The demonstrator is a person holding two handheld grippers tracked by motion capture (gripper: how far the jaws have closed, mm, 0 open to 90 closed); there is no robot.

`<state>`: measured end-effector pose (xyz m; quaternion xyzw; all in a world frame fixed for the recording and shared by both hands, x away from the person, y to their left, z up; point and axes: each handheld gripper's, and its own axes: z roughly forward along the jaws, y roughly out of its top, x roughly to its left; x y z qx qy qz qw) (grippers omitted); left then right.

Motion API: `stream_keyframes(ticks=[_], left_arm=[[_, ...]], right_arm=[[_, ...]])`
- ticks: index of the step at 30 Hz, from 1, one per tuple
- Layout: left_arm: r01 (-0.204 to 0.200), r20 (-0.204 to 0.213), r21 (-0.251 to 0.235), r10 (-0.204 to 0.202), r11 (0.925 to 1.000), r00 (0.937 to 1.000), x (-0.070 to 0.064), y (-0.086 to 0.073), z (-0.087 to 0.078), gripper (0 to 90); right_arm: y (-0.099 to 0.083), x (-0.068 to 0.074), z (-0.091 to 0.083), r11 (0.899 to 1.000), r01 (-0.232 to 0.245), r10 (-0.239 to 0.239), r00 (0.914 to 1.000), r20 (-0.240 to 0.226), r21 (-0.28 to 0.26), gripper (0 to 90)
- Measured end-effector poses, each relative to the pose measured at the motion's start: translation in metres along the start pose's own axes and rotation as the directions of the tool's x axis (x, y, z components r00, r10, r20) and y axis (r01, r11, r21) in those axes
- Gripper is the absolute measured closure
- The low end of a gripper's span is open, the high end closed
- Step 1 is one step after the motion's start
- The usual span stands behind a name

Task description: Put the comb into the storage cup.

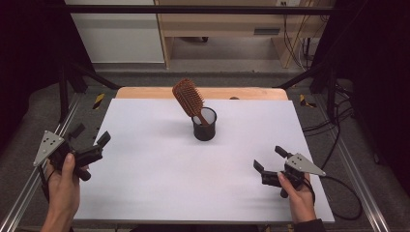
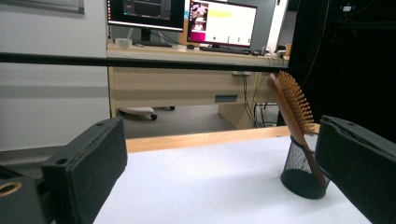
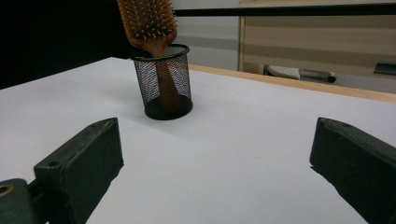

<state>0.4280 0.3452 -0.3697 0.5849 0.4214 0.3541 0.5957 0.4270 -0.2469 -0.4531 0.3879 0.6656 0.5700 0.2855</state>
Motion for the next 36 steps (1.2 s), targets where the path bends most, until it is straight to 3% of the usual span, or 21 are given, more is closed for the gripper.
stream_keyframes(ticks=[10,16,36], left_arm=[[0.025,0.009,0.040,-0.025,0.9989,0.9996,-0.003,-0.037,-0.006,3.0],[0.006,0.022,0.068,-0.007,0.9977,0.9997,-0.008,-0.051,-0.006,3.1],[-0.051,0.068,0.090,0.045,0.9946,0.9967,-0.026,-0.066,-0.010,3.5]], right_arm=[[-0.001,0.000,-0.003,1.000,0.025,-0.025,0.9997,0.008,0.000,2.6],[-0.002,-0.001,-0.005,0.999,0.044,-0.044,0.9990,0.006,0.005,2.6],[-0.006,-0.005,-0.007,0.997,0.074,-0.074,0.9972,0.005,0.017,2.6]])
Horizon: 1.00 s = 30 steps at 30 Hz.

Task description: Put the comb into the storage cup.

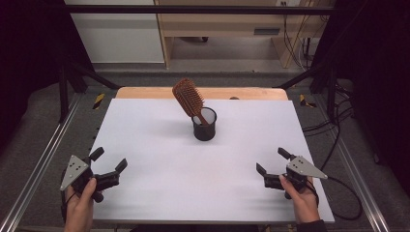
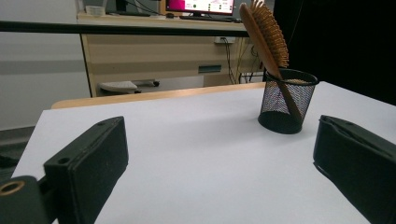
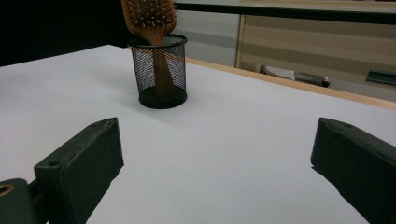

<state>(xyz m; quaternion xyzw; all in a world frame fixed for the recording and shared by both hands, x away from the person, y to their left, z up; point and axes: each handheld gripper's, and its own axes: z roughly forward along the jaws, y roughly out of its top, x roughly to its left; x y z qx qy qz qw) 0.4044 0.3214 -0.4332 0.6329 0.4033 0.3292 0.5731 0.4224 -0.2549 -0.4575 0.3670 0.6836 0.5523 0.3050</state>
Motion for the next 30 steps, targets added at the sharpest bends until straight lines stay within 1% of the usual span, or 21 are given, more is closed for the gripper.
stream_keyframes(ticks=[3,5,11,13,14,16,22,24,25,29,30], left_arm=[[-0.003,0.001,-0.003,0.003,1.0000,1.0000,-0.001,0.000,0.000,3.6],[0.009,0.010,-0.007,-0.009,0.9999,0.9999,-0.001,-0.001,0.000,3.7],[0.030,0.017,-0.017,-0.030,0.9994,0.9994,-0.002,-0.003,-0.002,3.9],[0.041,0.024,-0.023,-0.040,0.9989,0.9989,-0.003,-0.004,-0.003,3.9],[0.044,0.028,-0.024,-0.043,0.9987,0.9987,-0.004,-0.004,-0.003,3.9],[0.046,0.036,-0.024,-0.045,0.9987,0.9983,-0.006,-0.005,-0.003,3.9],[0.044,0.052,-0.023,-0.043,0.9988,0.9977,-0.013,-0.006,0.000,3.9],[0.041,0.055,-0.020,-0.040,0.9990,0.9977,-0.015,-0.007,0.001,3.9],[0.043,0.055,-0.021,-0.042,0.9989,0.9976,-0.015,-0.007,0.001,3.9],[0.047,0.071,-0.013,-0.046,0.9988,0.9964,-0.019,-0.009,0.005,4.0],[0.039,0.069,-0.009,-0.038,0.9992,0.9969,-0.019,-0.009,0.006,4.0]], right_arm=[[0.000,0.000,0.000,1.000,0.002,-0.002,1.0000,-0.006,-0.002,2.6],[-0.001,0.000,0.000,1.000,-0.001,0.001,1.0000,-0.007,-0.002,2.6],[-0.001,0.000,0.001,1.000,-0.006,0.006,0.9998,-0.021,-0.001,2.6],[-0.002,0.001,0.002,1.000,-0.024,0.023,0.9992,-0.032,-0.004,2.6],[-0.003,0.001,0.002,1.000,-0.023,0.023,0.9991,-0.035,-0.003,2.6],[-0.003,0.002,0.003,1.000,-0.021,0.020,0.9989,-0.042,-0.001,2.6],[-0.004,0.006,0.007,0.999,-0.042,0.042,0.9969,-0.066,-0.002,2.7],[-0.004,0.008,0.008,0.999,-0.038,0.038,0.9968,-0.071,-0.002,2.9],[-0.004,0.008,0.008,1.000,-0.031,0.031,0.9969,-0.072,0.001,2.9],[-0.004,0.009,0.011,0.999,-0.039,0.039,0.9967,-0.071,0.002,3.0],[-0.004,0.009,0.013,0.999,-0.040,0.040,0.9966,-0.072,0.002,3.1]])
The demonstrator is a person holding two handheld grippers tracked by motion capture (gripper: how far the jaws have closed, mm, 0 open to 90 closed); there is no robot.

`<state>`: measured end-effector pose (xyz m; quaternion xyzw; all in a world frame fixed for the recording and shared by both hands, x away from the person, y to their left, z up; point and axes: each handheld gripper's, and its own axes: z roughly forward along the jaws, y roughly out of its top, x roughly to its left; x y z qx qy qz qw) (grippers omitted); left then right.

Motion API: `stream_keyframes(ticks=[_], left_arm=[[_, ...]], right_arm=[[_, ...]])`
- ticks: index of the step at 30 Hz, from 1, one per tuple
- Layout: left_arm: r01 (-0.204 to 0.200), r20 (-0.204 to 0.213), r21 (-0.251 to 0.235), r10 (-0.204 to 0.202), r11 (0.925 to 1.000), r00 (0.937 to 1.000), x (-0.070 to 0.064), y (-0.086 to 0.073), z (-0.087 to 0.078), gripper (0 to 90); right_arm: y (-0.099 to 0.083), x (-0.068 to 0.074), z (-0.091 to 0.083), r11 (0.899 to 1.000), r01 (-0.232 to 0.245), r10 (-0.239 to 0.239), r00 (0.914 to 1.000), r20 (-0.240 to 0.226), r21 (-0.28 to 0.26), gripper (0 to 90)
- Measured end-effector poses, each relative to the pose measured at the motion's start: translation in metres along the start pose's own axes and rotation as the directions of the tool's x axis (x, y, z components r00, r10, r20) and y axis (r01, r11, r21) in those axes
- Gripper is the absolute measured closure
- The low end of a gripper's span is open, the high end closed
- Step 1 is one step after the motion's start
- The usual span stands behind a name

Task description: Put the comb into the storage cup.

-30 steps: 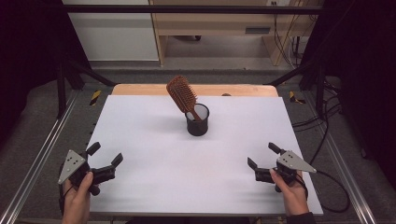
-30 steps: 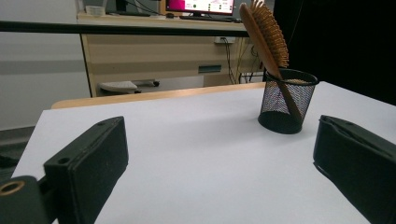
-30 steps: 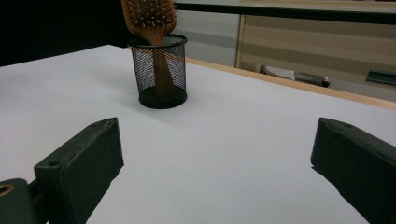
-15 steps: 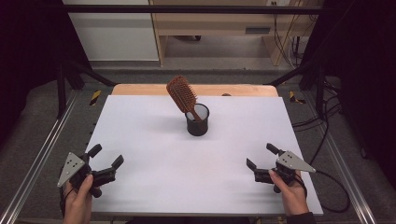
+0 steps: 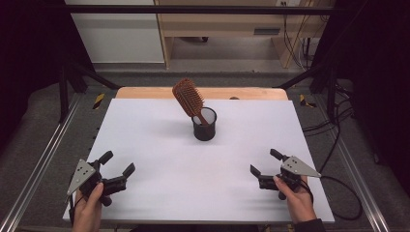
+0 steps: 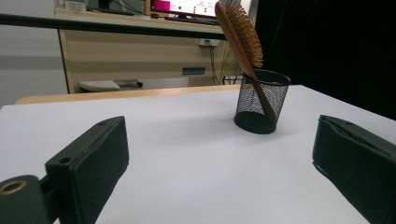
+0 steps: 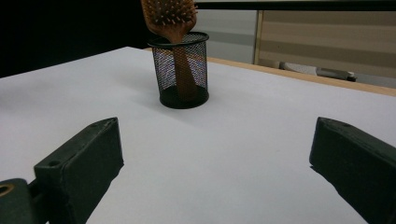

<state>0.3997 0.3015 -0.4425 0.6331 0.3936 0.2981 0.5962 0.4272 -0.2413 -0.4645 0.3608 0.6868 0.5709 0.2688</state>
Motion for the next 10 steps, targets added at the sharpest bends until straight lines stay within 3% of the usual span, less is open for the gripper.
stream_keyframes(ticks=[7,10], left_arm=[[0.007,0.000,0.014,-0.007,0.9999,1.0000,0.001,-0.005,0.009,4.1],[0.007,-0.005,-0.003,-0.007,1.0000,1.0000,-0.002,-0.004,0.012,4.2]], right_arm=[[0.000,0.001,0.003,1.000,0.005,-0.005,0.9998,-0.017,0.009,5.6],[-0.001,0.002,0.005,1.000,0.001,0.000,0.9997,-0.025,0.016,5.6]])
